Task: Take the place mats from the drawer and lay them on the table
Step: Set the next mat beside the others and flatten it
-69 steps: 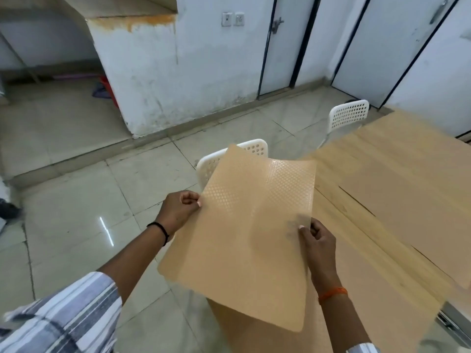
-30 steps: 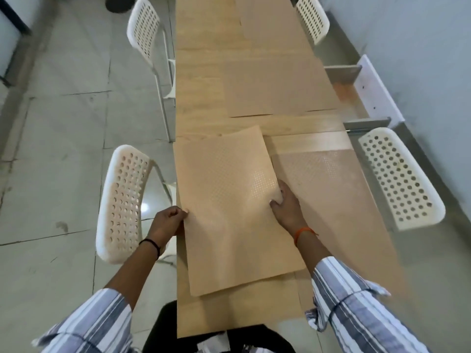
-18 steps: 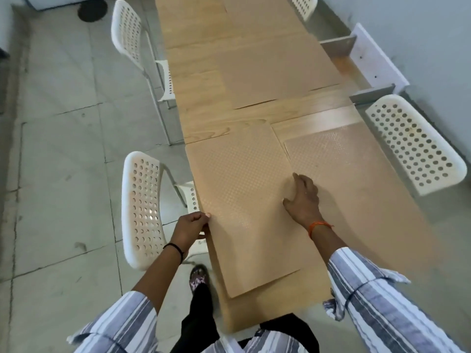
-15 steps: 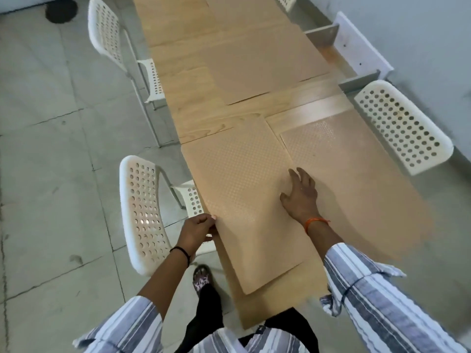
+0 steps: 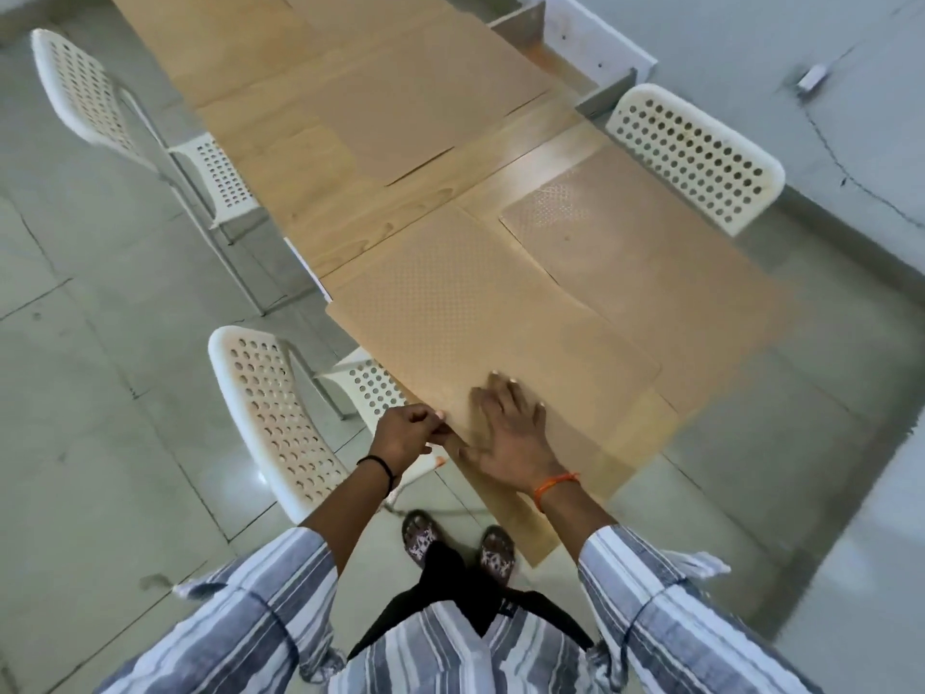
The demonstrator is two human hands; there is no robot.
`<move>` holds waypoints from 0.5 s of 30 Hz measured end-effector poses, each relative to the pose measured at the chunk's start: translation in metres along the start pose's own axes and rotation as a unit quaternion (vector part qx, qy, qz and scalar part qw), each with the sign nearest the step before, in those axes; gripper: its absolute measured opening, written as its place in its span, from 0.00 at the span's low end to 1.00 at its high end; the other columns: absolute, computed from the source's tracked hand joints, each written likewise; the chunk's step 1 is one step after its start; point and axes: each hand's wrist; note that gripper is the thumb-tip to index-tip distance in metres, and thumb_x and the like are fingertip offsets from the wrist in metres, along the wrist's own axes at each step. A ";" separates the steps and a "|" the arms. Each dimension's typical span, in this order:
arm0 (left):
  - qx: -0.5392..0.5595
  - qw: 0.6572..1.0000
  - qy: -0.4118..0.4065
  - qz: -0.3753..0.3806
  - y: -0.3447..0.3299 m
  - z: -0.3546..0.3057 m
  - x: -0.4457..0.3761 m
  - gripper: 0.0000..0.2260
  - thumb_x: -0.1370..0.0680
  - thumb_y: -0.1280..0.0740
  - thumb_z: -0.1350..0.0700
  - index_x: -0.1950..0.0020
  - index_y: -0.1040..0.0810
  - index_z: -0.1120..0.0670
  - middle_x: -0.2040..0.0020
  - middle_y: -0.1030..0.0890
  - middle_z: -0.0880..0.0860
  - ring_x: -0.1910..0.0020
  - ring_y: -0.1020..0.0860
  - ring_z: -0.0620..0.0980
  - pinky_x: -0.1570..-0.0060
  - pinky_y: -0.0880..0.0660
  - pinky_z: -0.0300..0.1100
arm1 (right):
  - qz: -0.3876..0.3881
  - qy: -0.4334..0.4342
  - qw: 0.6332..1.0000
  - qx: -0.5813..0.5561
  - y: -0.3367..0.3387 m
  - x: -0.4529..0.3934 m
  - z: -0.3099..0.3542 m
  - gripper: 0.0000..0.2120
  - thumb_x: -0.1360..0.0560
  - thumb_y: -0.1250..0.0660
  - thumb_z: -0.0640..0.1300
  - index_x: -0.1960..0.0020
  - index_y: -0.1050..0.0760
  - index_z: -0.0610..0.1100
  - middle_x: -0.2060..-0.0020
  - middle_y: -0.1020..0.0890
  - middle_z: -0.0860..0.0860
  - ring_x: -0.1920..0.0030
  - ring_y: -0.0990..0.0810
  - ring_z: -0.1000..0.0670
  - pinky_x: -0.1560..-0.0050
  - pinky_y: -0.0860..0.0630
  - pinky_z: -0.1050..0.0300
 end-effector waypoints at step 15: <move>-0.553 0.709 -0.439 0.004 0.072 -0.029 -0.057 0.17 0.24 0.33 0.62 0.37 0.22 0.52 0.36 0.22 0.53 0.37 0.25 0.56 0.41 0.29 0.51 | -0.142 -0.043 0.986 -0.076 -0.027 0.014 0.022 0.18 0.18 0.44 0.41 0.31 0.27 0.45 0.30 0.27 0.43 0.27 0.32 0.43 0.31 0.31 0.43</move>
Point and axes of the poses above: each hand's wrist, its own x-axis away from the middle knuckle, its own y-axis out of the back of the hand, z = x × y
